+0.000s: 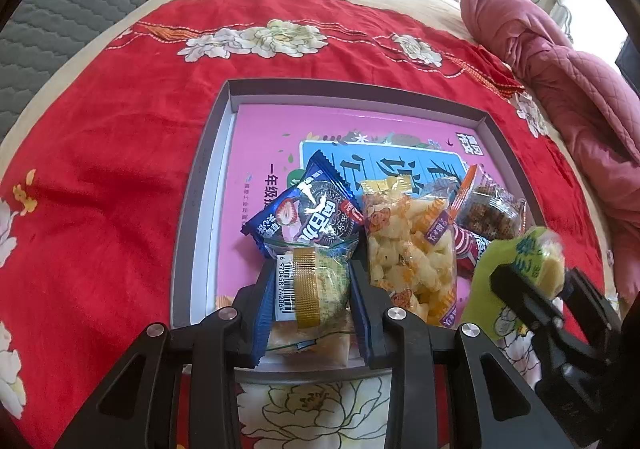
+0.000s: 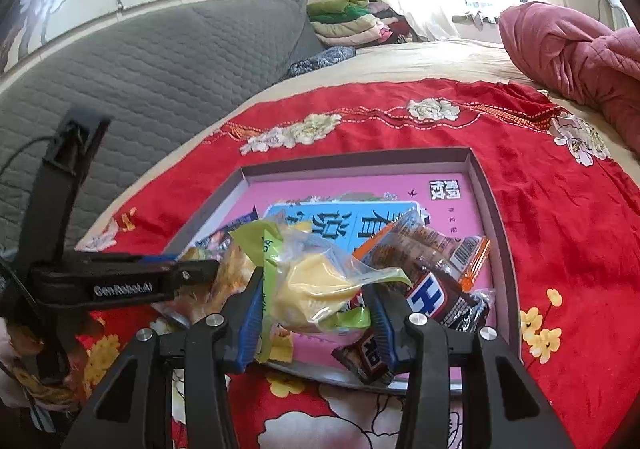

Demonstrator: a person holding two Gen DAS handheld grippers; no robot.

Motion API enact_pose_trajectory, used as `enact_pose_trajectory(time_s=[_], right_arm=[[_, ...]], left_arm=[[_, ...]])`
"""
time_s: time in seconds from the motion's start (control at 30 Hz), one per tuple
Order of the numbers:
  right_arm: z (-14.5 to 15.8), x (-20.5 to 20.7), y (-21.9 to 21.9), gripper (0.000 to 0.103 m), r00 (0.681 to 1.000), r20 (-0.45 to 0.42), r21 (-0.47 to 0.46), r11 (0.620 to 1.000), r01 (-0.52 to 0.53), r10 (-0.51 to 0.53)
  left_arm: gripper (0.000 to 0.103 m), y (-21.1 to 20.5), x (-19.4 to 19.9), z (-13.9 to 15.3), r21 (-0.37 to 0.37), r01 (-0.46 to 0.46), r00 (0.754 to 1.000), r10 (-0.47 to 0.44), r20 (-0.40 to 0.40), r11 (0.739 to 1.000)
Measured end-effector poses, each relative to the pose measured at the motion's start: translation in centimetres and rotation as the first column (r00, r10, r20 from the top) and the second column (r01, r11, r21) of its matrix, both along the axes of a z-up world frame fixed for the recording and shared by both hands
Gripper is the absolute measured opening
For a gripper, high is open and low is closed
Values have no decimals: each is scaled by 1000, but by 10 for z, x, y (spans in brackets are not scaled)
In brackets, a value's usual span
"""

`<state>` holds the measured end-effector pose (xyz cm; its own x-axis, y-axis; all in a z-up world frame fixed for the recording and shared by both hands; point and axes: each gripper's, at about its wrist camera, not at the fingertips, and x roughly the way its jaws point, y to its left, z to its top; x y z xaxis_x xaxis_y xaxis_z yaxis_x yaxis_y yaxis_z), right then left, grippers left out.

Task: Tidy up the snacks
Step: 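Carry the cake packet into the tray with the left tool while the right tool carries the candy bag in, then open both tools to release the cake packet and candy bag in the tray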

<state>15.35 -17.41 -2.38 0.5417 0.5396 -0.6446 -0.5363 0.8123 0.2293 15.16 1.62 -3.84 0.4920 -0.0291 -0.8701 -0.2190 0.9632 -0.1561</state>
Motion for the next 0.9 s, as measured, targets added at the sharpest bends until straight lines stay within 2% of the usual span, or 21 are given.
enact_pose_trajectory(time_s=[0.37,0.77,0.9], right_arm=[[-3,0,-3,48,1000,13,-13,1000,19,-19],[-2,-6,3,49,997,70,-91,995,36,-30],[-4,-5,2,49,998,64,-84,996,33,-28]], left_arm=[[35,0,0,-1,-2,1,1000,-1,-5,1000],[35,0,0,-1,-3,2,1000,-2,-6,1000],[35,0,0,-1,-3,2,1000,-2,-7,1000]])
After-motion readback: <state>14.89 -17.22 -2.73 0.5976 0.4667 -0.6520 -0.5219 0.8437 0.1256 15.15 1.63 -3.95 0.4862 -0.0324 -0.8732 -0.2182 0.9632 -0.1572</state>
